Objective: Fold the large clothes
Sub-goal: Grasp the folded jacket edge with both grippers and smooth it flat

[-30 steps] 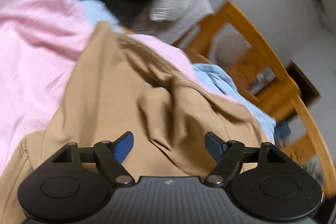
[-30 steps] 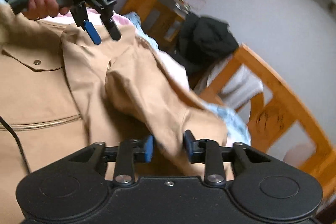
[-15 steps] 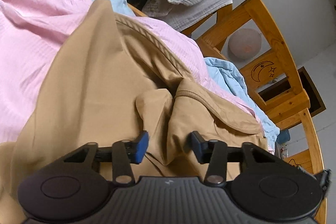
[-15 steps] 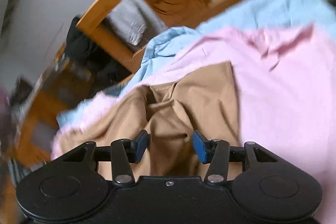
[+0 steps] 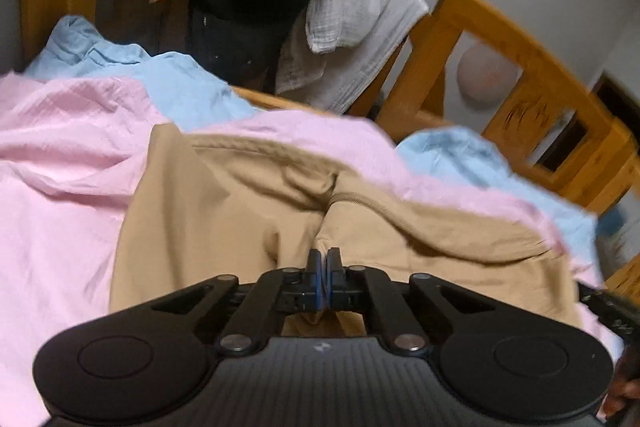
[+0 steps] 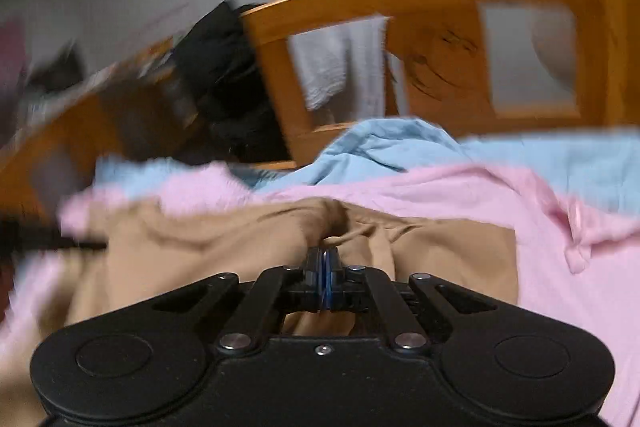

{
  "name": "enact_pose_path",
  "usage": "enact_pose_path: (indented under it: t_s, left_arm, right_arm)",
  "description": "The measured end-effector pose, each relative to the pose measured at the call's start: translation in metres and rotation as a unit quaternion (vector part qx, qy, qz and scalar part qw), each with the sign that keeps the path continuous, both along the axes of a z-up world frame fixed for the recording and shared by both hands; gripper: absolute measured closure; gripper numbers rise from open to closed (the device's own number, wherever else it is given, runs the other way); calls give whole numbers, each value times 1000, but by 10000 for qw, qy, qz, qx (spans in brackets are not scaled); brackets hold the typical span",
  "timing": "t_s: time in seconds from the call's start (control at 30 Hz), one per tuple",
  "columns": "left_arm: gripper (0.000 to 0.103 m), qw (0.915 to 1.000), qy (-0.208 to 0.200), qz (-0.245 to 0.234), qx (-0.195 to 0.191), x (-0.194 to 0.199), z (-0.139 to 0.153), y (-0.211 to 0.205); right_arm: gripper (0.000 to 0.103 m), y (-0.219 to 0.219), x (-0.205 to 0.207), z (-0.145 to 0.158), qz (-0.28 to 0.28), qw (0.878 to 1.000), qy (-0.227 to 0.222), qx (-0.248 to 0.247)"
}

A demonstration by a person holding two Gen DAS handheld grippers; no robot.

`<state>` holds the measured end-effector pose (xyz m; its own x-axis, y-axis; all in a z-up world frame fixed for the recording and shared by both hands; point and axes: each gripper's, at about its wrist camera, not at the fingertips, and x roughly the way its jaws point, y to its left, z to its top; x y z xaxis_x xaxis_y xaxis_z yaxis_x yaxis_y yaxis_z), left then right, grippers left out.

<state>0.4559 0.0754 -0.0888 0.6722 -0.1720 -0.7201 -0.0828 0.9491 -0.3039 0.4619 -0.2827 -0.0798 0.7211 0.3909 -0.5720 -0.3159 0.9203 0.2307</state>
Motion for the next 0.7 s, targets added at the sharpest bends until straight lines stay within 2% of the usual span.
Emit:
enact_pose_path:
  t_s: [0.1,0.2,0.3,0.33,0.4,0.43,0.53,0.63,0.7]
  left_arm:
    - [102,9997,208,-100,-39,1,-18,0]
    - [99,9995,216,-168,-171,-8,-18,3]
    - [87,9998,119,-178,4,-22,-6,4]
    - [82,9998,11,-194,44,-29,-1,4]
    - [73,9994,-228,-269,28,-42,9,1]
    - [70,9990,-313,-307,6,-47,13,-2]
    - [70,9973,-472,-568,-41,-51,18,-19]
    - [68,9957,-341,-825,246,-44,9,-43]
    - [68,9958,-8,-790,459,-32,-8,-54]
  right_arm:
    - [103,2,-10,-22,-208,9983,3,-544]
    - [101,-13,-15,-36,-402,9971,230,-600]
    - [87,-25,-22,-26,-490,9979,78,-426]
    - [81,-24,-24,-19,-519,9977,-45,-434]
    - [77,-21,-24,-7,-446,9979,-245,-405]
    - [70,-17,-22,-3,-395,9979,-267,-438]
    - [62,-9,-14,1,-330,9982,-342,-363]
    - [62,10,-6,-3,-35,9980,-350,-527]
    - [62,28,0,-12,203,9943,-339,-993]
